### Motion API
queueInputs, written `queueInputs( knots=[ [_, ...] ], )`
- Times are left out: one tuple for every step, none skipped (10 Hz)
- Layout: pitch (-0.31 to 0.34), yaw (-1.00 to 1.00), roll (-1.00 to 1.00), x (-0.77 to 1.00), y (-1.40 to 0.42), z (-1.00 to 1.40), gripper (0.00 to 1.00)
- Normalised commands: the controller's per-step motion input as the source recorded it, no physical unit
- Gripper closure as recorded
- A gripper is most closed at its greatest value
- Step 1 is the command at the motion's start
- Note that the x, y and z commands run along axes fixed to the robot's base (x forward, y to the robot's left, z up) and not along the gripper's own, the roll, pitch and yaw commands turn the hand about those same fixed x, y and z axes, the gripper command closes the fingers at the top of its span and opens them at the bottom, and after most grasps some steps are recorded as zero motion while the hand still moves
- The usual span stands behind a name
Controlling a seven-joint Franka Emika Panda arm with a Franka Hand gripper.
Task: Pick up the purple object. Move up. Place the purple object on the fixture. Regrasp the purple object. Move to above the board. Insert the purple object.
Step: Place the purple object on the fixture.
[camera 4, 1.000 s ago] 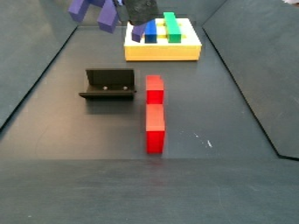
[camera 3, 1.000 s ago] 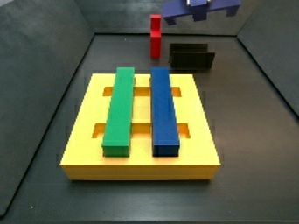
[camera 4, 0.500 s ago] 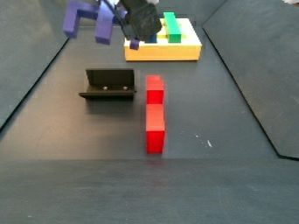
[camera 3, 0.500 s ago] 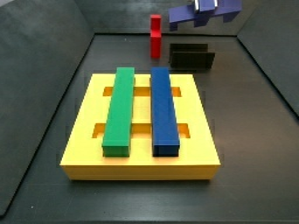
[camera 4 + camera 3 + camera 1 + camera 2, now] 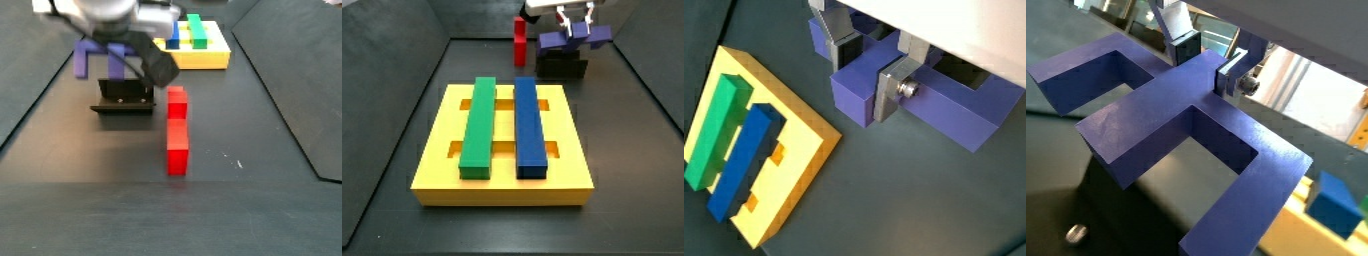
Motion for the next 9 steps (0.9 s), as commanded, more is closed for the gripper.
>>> queueInputs(
  knots=[
    [0.469,0.0,0.09,0.55,0.19,-0.35,1.0],
    [0.529,0.0,0.18,0.57,0.14,-0.24,1.0],
    [0.583,0.0,0.17,0.57,0.08,-0.09,1.0],
    [0.537,0.0,0.11,0.55,0.08,-0.08,1.0],
    [0.391,-0.06,0.0,0.34,0.15,-0.03,1.0],
    [0.023,-0.2,-0.14,0.0,0.08,0.01,1.0],
    [-0.031,-0.29,-0.46,0.0,0.0,0.05,1.0],
    [-0.134,-0.43,-0.67,0.17,0.0,0.05,1.0],
    [-0.3,-0.46,-0.66,0.19,0.0,0.0,1.0]
  ],
)
